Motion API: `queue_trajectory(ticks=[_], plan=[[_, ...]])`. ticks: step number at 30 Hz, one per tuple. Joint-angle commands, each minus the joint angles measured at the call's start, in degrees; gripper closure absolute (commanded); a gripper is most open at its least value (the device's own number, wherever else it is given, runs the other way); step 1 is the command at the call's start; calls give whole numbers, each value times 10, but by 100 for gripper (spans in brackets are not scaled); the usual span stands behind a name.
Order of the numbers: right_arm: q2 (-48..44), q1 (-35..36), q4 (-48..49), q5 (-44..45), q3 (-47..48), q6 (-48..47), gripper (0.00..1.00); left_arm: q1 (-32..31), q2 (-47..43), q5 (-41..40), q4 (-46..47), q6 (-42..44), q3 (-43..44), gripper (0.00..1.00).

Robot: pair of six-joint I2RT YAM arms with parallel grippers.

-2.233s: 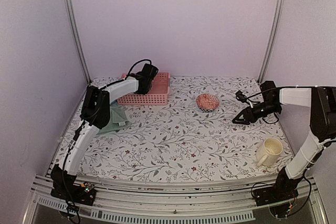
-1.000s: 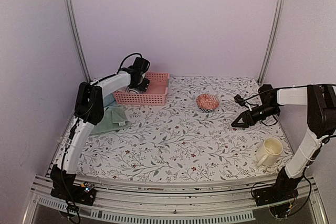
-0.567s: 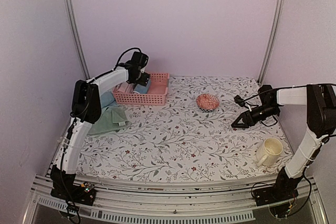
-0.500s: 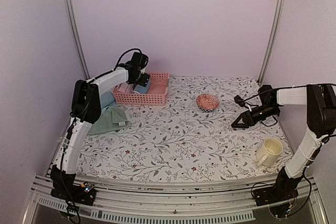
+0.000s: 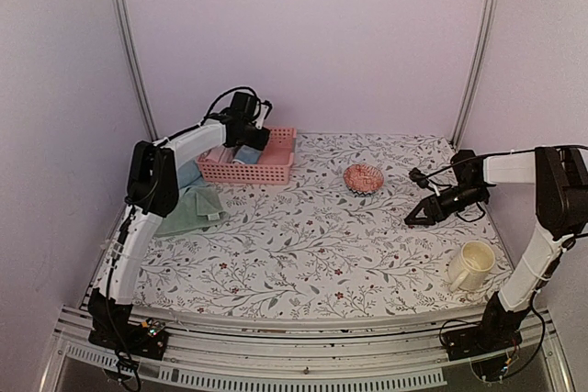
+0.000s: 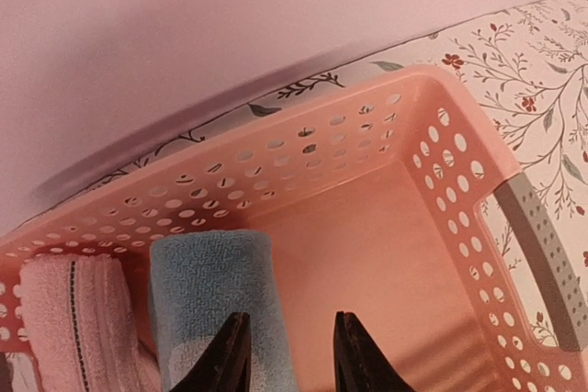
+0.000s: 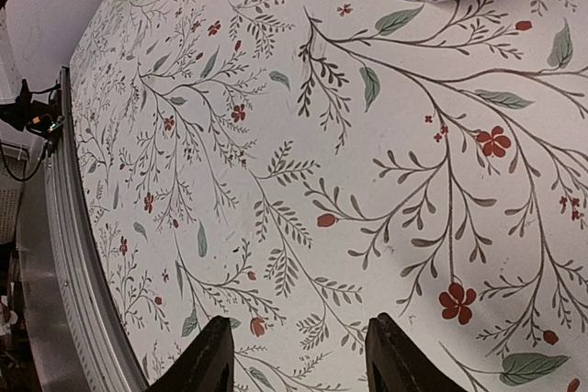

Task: Roll the towels
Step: Adjust the towel in the storage box.

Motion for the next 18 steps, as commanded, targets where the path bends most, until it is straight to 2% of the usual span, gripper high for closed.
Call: queue_trajectory(ticks=[1,8,18], plan=[[13,1,-5,-6,7,-6,49,-1,42,46,17,2,27,68],[16,0,-4,3,5,-3,49,-1,91,61,15,14,59,66],[26,0,-3,6,5,-3,49,35,83,-53,9,-71,41,61]])
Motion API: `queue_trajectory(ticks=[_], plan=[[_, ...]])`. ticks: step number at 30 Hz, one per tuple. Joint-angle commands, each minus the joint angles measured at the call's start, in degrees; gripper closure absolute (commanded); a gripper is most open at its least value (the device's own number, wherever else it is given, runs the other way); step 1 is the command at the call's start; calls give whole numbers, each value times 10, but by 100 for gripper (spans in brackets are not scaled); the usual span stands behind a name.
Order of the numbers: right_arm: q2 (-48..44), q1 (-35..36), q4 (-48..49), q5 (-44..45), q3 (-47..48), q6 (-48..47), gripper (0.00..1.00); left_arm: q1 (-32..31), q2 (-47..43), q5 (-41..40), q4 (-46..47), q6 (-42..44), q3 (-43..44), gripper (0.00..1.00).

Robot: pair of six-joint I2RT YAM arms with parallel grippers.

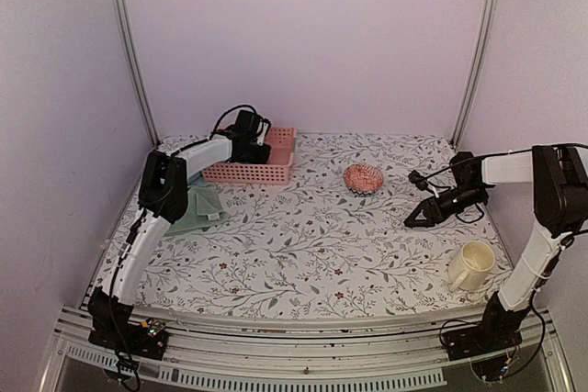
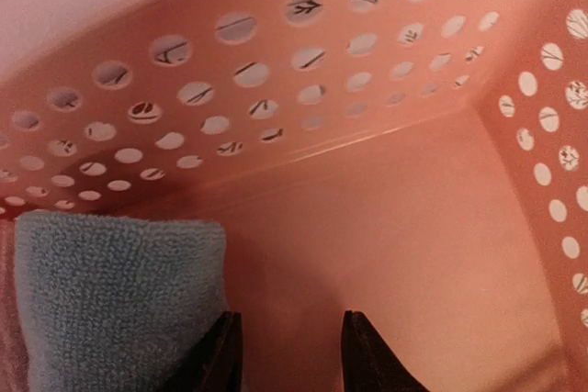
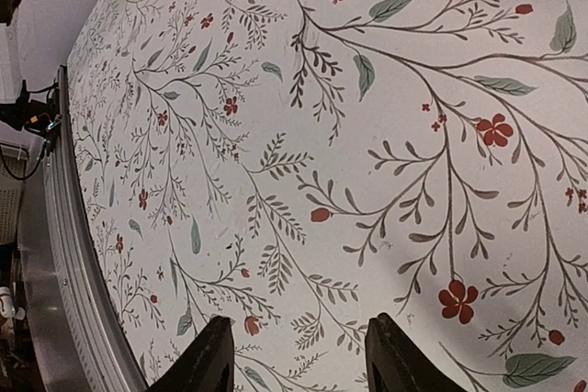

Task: Roll the towels
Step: Adjust the towel in the storage box, then reset both arms

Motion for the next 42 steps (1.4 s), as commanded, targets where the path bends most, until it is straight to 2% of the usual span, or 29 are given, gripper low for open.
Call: queue_trajectory(ticks=[1,7,12,24,28,30,33,38,42], plan=[[14,1,-2,2,5,-4,49,30,-14,-55,-5,-37,-6,61],[16,1,-5,0,8,-5,49,29,-19,3,6,-17,-14,56],[-6,1,-9,13,17,-6,49,20,-67,37,32,8,-57,47],[-126,1,-27,69,110,1,48,-14,-296,49,29,26,-188,40],[-163,0,-17,119,166,31,47,-36,-386,37,16,31,-252,41],[-181,0,-1,171,194,57,43,-47,-435,33,12,32,-293,41],[-206,0,54,258,223,128,2,-61,-530,29,8,26,-367,40],[-222,0,107,283,226,216,1,-63,-646,23,25,8,-501,34],[-234,0,142,272,185,226,1,-62,-718,20,60,-7,-603,32]])
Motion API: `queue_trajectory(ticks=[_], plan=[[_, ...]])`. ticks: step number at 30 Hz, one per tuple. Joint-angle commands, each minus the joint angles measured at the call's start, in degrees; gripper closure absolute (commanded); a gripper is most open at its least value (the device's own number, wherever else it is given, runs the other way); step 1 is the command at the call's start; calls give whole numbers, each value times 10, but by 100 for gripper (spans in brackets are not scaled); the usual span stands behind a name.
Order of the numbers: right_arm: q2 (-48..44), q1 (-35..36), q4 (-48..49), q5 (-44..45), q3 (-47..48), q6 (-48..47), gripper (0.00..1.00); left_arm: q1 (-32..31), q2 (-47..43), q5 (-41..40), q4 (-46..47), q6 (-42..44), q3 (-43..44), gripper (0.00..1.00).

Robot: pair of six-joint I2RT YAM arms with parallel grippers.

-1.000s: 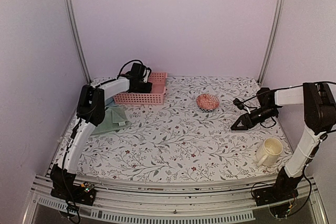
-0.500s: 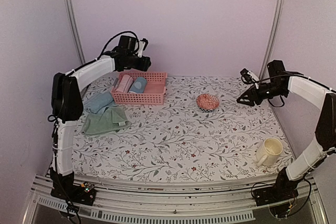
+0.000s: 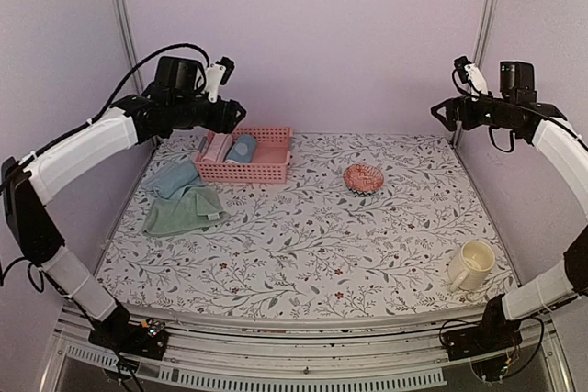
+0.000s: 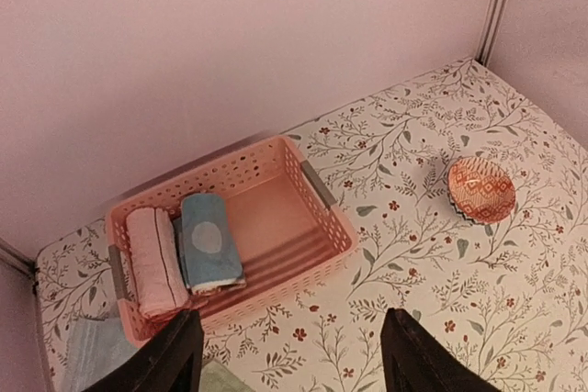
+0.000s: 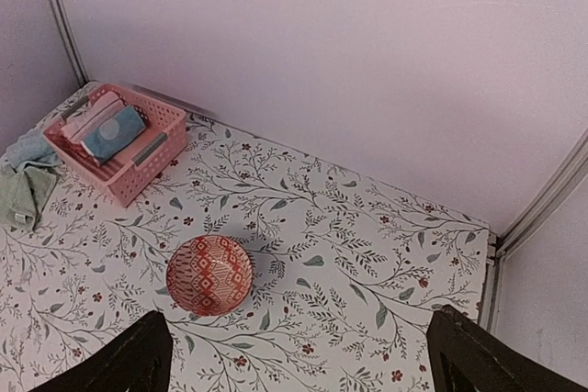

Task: Roll the towels
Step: Reset both arms

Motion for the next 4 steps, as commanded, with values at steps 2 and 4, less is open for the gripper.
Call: queue_trajectory(ticks=[2,4], plan=[[-10,0,45,9,-40,40,1,3,-71,-2,39,-20,-119,32],[-13,1,44,3,-45,37,1,3,-92,-7,52,-22,-166,32]])
